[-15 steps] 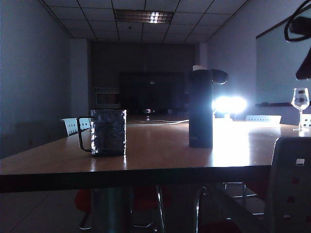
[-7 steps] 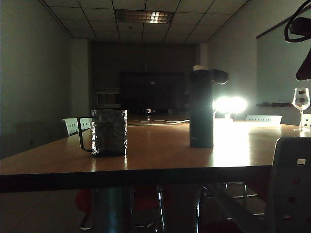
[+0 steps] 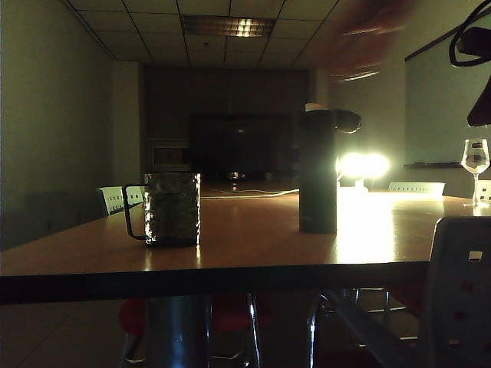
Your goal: Pick up the black thermos cup, pour some water from it into the cup, and then put the thermos cup back on the table.
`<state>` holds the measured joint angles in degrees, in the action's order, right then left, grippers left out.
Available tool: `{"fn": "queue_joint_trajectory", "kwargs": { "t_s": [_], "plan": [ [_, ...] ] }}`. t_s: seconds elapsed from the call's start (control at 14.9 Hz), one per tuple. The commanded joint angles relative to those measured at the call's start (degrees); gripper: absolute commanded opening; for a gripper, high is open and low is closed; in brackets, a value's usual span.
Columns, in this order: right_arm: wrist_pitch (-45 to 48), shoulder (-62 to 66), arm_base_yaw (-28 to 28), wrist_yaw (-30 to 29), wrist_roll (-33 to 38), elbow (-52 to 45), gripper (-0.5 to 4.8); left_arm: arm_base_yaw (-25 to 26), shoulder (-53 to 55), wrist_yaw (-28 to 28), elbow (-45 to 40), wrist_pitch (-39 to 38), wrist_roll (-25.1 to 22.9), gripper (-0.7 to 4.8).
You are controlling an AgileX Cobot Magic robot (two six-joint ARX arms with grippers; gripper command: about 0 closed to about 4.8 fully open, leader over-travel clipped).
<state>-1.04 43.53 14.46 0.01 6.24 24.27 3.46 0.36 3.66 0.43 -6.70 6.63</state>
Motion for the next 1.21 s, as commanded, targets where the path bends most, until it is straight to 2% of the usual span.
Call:
{"fn": "queue_joint_trajectory", "kwargs": {
  "t_s": [0.07,0.2,0.34,0.8,0.94,1.07,1.21],
  "plan": [
    [0.83,-0.13,-0.04,0.02,0.17,0.15,-0.06,-1.16,0.02,-0.07,-0.04,2.75,-2.40,-0.07],
    [0.85,-0.15,-0.04,0.04,0.17,0.17,-0.06,-5.22,0.02,-4.35,-0.04,4.13,-4.66,-0.07],
    [0.81,-0.15,-0.04,0.07,0.17,0.15,-0.06,-6.86,0.02,-4.74,-0.04,4.09,-4.48,0.06],
    [0.76,-0.35,-0.04,0.04,0.17,0.15,-0.06,-7.06,0.02,-4.50,-0.04,4.04,-4.50,0.06],
    [1.25,-5.29,-0.15,2.08,-1.20,-0.83,-0.06,-7.04,0.02,-4.50,-0.04,4.02,-4.50,0.05],
    [9.29,-10.54,-1.07,7.98,-3.45,-5.68,-0.06,-7.04,0.02,-4.50,-0.04,4.00,-4.50,0.05],
    [18.05,-16.24,-1.14,8.24,-3.23,-13.07,-0.06,-7.04,0.02,-4.50,-0.04,4.00,-4.50,0.05]
  ]
}}
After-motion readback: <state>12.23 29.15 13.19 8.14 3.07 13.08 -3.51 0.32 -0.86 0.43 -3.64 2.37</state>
